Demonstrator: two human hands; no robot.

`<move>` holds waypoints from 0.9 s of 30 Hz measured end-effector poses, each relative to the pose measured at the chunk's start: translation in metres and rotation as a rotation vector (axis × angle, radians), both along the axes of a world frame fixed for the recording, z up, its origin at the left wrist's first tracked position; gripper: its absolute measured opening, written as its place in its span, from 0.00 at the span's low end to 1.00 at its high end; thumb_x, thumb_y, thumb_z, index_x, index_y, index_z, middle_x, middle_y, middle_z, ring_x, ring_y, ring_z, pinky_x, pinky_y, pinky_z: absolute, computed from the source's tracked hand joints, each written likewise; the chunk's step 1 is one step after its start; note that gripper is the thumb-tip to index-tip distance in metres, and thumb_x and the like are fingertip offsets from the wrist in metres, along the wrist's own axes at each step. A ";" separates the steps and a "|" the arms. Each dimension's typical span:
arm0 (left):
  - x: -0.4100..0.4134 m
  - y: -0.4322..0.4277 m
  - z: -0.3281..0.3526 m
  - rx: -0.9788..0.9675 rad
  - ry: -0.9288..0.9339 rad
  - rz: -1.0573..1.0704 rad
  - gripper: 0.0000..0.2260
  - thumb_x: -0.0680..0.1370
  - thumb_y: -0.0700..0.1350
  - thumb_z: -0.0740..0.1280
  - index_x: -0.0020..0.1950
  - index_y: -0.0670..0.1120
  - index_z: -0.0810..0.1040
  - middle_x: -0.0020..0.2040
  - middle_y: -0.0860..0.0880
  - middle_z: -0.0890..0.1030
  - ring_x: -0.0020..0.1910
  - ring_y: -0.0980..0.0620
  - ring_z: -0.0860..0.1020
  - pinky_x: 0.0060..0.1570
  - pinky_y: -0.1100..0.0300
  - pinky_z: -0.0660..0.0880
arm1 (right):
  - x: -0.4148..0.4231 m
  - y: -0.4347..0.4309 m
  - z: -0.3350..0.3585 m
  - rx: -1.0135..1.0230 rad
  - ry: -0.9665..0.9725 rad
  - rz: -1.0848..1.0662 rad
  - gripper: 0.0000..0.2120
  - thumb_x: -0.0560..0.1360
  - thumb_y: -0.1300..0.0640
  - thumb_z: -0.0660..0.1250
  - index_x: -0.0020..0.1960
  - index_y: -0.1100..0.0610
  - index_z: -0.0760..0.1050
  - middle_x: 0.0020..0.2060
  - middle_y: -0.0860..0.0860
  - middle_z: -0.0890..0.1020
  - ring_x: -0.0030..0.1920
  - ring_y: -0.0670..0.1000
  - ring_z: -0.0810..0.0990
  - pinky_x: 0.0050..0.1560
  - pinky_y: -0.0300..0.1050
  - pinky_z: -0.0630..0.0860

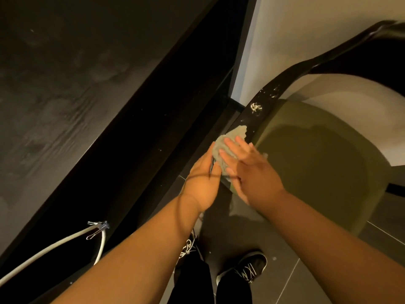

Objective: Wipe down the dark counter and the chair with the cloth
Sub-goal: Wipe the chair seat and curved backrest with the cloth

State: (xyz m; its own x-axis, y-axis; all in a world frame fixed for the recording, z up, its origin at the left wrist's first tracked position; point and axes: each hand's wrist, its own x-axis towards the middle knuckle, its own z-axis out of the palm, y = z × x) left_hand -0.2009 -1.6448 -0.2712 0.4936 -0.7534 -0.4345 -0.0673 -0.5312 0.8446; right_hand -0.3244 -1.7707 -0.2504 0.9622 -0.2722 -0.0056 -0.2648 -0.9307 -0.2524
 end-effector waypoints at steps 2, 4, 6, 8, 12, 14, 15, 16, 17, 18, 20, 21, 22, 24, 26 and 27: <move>-0.002 0.002 -0.004 -0.043 0.006 -0.031 0.27 0.84 0.64 0.53 0.84 0.66 0.56 0.81 0.60 0.66 0.79 0.63 0.63 0.81 0.54 0.60 | 0.008 -0.019 0.003 -0.078 0.055 0.005 0.27 0.80 0.54 0.58 0.79 0.53 0.66 0.80 0.54 0.64 0.80 0.60 0.61 0.78 0.61 0.54; -0.003 0.002 -0.006 -0.031 0.055 -0.026 0.28 0.83 0.64 0.52 0.84 0.65 0.53 0.80 0.62 0.65 0.74 0.73 0.64 0.75 0.67 0.61 | 0.019 -0.041 0.003 -0.132 0.101 -0.076 0.27 0.82 0.53 0.56 0.81 0.52 0.62 0.81 0.53 0.61 0.80 0.60 0.59 0.78 0.61 0.51; -0.002 0.001 -0.008 -0.017 0.080 -0.018 0.28 0.83 0.64 0.52 0.84 0.66 0.52 0.78 0.62 0.67 0.69 0.79 0.64 0.69 0.73 0.62 | 0.027 -0.054 0.005 -0.101 0.110 -0.202 0.27 0.83 0.53 0.56 0.81 0.52 0.60 0.82 0.53 0.59 0.81 0.59 0.56 0.79 0.61 0.51; -0.001 0.001 -0.012 -0.018 0.058 -0.029 0.28 0.84 0.63 0.53 0.85 0.64 0.54 0.76 0.62 0.70 0.70 0.76 0.66 0.71 0.70 0.63 | 0.027 -0.044 0.002 -0.049 0.061 -0.238 0.26 0.83 0.52 0.55 0.81 0.52 0.63 0.81 0.54 0.60 0.81 0.60 0.55 0.80 0.62 0.52; 0.003 -0.002 -0.007 -0.022 0.053 -0.042 0.24 0.86 0.55 0.55 0.83 0.55 0.61 0.65 0.68 0.75 0.62 0.74 0.74 0.63 0.75 0.68 | 0.012 -0.004 -0.001 0.137 -0.020 -0.087 0.24 0.83 0.51 0.52 0.78 0.50 0.69 0.80 0.51 0.63 0.81 0.54 0.53 0.81 0.57 0.47; 0.003 -0.003 -0.001 -0.035 0.035 -0.042 0.24 0.86 0.55 0.55 0.83 0.54 0.63 0.69 0.66 0.75 0.67 0.70 0.73 0.66 0.72 0.67 | 0.013 -0.016 0.002 0.132 -0.007 -0.046 0.24 0.82 0.50 0.53 0.77 0.49 0.70 0.80 0.49 0.65 0.81 0.54 0.56 0.81 0.57 0.47; 0.003 -0.003 0.000 -0.044 0.018 -0.057 0.24 0.86 0.55 0.54 0.83 0.54 0.62 0.73 0.63 0.74 0.72 0.67 0.72 0.70 0.69 0.66 | 0.016 -0.027 0.003 0.090 0.016 -0.045 0.25 0.82 0.49 0.52 0.78 0.48 0.68 0.80 0.49 0.64 0.81 0.55 0.57 0.81 0.57 0.46; 0.004 -0.004 -0.001 -0.046 -0.002 -0.076 0.25 0.86 0.55 0.54 0.84 0.54 0.61 0.76 0.60 0.72 0.74 0.64 0.70 0.72 0.67 0.65 | 0.021 -0.039 0.003 0.020 0.039 -0.066 0.26 0.82 0.49 0.51 0.79 0.48 0.67 0.80 0.50 0.64 0.81 0.56 0.59 0.80 0.58 0.48; 0.005 -0.005 0.000 -0.040 -0.016 -0.091 0.26 0.86 0.57 0.53 0.84 0.56 0.60 0.77 0.59 0.71 0.76 0.63 0.68 0.73 0.67 0.64 | 0.027 -0.051 0.004 -0.051 0.064 -0.113 0.26 0.82 0.49 0.49 0.79 0.49 0.67 0.80 0.51 0.64 0.80 0.57 0.61 0.79 0.60 0.50; 0.006 -0.005 0.000 -0.029 -0.022 -0.094 0.27 0.85 0.58 0.53 0.85 0.58 0.59 0.78 0.59 0.71 0.76 0.64 0.68 0.73 0.68 0.63 | 0.032 -0.060 0.005 -0.088 0.095 -0.179 0.26 0.83 0.49 0.48 0.80 0.50 0.66 0.80 0.52 0.63 0.80 0.58 0.61 0.78 0.61 0.52; 0.008 -0.004 -0.001 -0.007 -0.024 -0.092 0.27 0.83 0.60 0.54 0.84 0.62 0.58 0.78 0.59 0.71 0.75 0.66 0.68 0.73 0.69 0.64 | 0.038 -0.065 0.005 -0.042 0.124 -0.297 0.26 0.84 0.49 0.47 0.81 0.51 0.63 0.82 0.53 0.60 0.81 0.58 0.56 0.79 0.60 0.50; 0.009 -0.003 -0.003 0.000 -0.023 -0.098 0.27 0.83 0.59 0.55 0.83 0.64 0.59 0.77 0.59 0.72 0.75 0.65 0.69 0.72 0.68 0.65 | 0.038 -0.058 0.006 -0.010 0.111 -0.325 0.26 0.84 0.48 0.47 0.81 0.51 0.62 0.82 0.53 0.58 0.82 0.58 0.54 0.80 0.58 0.48; 0.011 -0.003 -0.004 0.006 -0.024 -0.103 0.27 0.83 0.60 0.56 0.83 0.65 0.58 0.77 0.60 0.72 0.75 0.64 0.70 0.73 0.66 0.66 | 0.035 -0.048 0.006 0.031 0.081 -0.334 0.26 0.84 0.48 0.47 0.81 0.51 0.62 0.82 0.53 0.58 0.82 0.58 0.53 0.80 0.56 0.46; 0.014 -0.004 -0.002 0.022 -0.040 -0.107 0.27 0.82 0.61 0.56 0.83 0.66 0.58 0.74 0.59 0.75 0.71 0.63 0.74 0.72 0.60 0.71 | 0.024 -0.025 0.006 0.104 0.005 -0.299 0.25 0.84 0.48 0.52 0.79 0.52 0.65 0.81 0.53 0.60 0.82 0.57 0.53 0.81 0.54 0.46; 0.015 -0.006 0.002 0.033 -0.049 -0.119 0.26 0.82 0.61 0.57 0.81 0.65 0.62 0.70 0.60 0.78 0.67 0.64 0.77 0.69 0.59 0.75 | 0.014 -0.009 0.005 0.128 -0.048 -0.225 0.23 0.84 0.49 0.57 0.78 0.54 0.69 0.81 0.53 0.62 0.82 0.55 0.54 0.82 0.56 0.49; 0.015 -0.006 0.003 0.034 -0.042 -0.119 0.24 0.82 0.60 0.58 0.80 0.65 0.63 0.69 0.60 0.78 0.66 0.64 0.77 0.68 0.58 0.75 | 0.011 -0.008 0.004 0.131 -0.062 -0.197 0.22 0.84 0.50 0.58 0.77 0.54 0.70 0.80 0.52 0.63 0.82 0.55 0.54 0.82 0.57 0.51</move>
